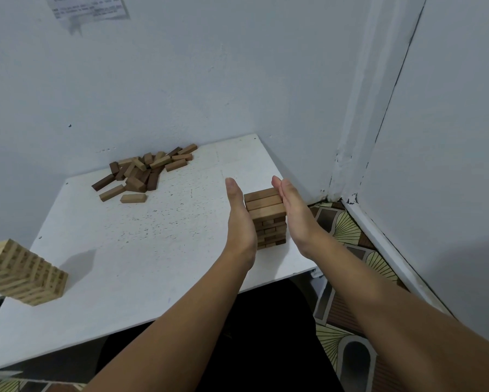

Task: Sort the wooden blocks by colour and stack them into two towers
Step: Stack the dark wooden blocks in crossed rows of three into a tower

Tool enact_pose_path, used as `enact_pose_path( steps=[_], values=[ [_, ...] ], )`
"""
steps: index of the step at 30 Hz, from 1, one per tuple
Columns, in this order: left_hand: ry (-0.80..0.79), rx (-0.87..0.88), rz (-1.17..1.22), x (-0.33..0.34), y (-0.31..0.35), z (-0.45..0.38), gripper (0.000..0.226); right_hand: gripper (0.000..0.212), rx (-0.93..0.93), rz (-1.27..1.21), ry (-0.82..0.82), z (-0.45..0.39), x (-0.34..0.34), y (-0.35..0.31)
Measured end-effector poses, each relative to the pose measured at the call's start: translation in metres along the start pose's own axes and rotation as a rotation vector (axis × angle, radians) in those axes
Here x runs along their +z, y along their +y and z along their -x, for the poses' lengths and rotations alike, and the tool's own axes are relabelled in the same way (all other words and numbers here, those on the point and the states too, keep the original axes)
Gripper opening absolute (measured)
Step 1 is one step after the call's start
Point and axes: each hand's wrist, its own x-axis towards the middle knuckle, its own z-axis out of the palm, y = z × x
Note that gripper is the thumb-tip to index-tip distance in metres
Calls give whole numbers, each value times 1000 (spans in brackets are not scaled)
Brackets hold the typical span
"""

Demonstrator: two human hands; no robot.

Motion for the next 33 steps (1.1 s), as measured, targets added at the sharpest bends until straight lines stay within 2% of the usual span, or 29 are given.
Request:
enact_pose_path(
  steps=[3, 7, 22, 24, 27, 33],
  values=[
    [-19, 1, -1, -2, -5, -6, 52, 48, 2, -7, 9, 1, 1, 0],
    [-49, 6, 9, -2, -9, -11, 53, 61, 24, -21, 13, 2, 3, 1],
    [-56, 12, 3, -3, -10, -10, 50, 60, 9, -20, 28, 1, 4, 1],
    [-46, 10, 16, -3, -13, -15, 56, 62, 12, -16, 20, 2, 4, 0],
    [-46, 2, 42, -4, -17, -19, 79, 60, 17, -8, 20, 3, 4, -1],
    [-58, 20, 74, -5, -19, -21, 89, 60, 14, 1, 19, 2, 4, 0]
  ],
)
